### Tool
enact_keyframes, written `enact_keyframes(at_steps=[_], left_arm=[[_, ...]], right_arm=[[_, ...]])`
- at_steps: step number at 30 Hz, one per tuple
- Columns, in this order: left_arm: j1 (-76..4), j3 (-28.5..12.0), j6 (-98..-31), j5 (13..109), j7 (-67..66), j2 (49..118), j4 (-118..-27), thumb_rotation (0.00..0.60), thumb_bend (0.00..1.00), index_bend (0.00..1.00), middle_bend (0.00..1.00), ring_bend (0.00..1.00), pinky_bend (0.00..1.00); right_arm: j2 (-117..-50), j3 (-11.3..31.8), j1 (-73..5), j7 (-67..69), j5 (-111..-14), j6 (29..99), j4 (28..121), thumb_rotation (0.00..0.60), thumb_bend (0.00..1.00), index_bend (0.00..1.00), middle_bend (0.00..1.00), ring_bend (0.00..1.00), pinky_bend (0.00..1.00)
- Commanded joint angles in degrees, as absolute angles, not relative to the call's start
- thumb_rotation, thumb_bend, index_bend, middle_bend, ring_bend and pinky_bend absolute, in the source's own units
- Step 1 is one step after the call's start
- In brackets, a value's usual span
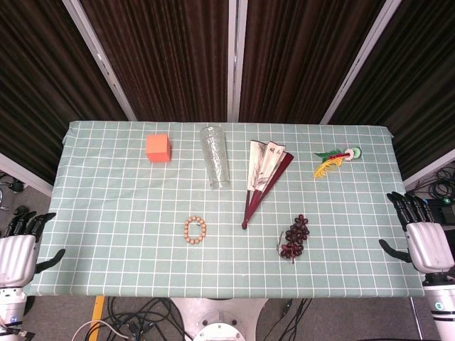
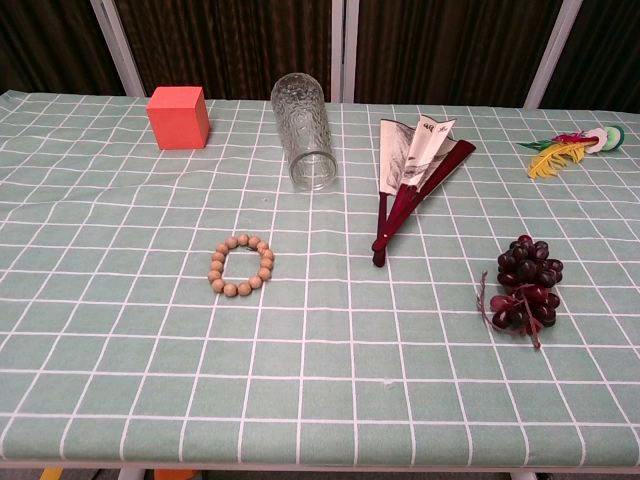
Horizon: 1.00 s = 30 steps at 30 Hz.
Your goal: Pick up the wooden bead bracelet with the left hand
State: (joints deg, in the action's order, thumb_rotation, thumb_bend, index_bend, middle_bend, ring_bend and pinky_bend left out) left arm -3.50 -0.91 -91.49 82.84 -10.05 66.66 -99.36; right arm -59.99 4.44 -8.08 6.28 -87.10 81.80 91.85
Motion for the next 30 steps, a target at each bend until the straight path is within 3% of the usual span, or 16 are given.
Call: enact_keyframes(at_steps=[1,12,21,30], left_arm=[[-3.11,-1.3,-92.31,83.27,-10.85,67.37,-98.4,0.6,0.17,0.23,0.26,0.13,0.14],[-3.73,-1.71,-91.91,86.81,-9.73,66.14,-98.27,0.6,0.17,0.23,0.26,0.13,0.14],[-17.08,-1.48,-78.52,100.81,-0.15,64.86,-93.18,0.6,0.17,0.34,0.36,0.14,0.14],[-30.63,-0.86,-67.99,109.36,7.04,74.92,-81.54,0.6,0.19,0.38,0.41,0.18,0.16]], right_arm=[[-60.12,4.51,-7.8,6.99,-87.15,82.38,91.61,0.6,0.1,0.0,0.06,0.0,0.0],[-59.38,4.31,-6.93,8.71,-88.5,84.67,91.34,0.6,0.1,0.0,0.06,0.0,0.0],[-57.81,4.96,-6.98,8.31,-89.31,86.07,92.41,0.6,0.1,0.0,0.06,0.0,0.0],[-57.93,5.06,-6.81,8.02,-88.04,85.61,92.8,0.6,0.1,0.0,0.06,0.0,0.0]])
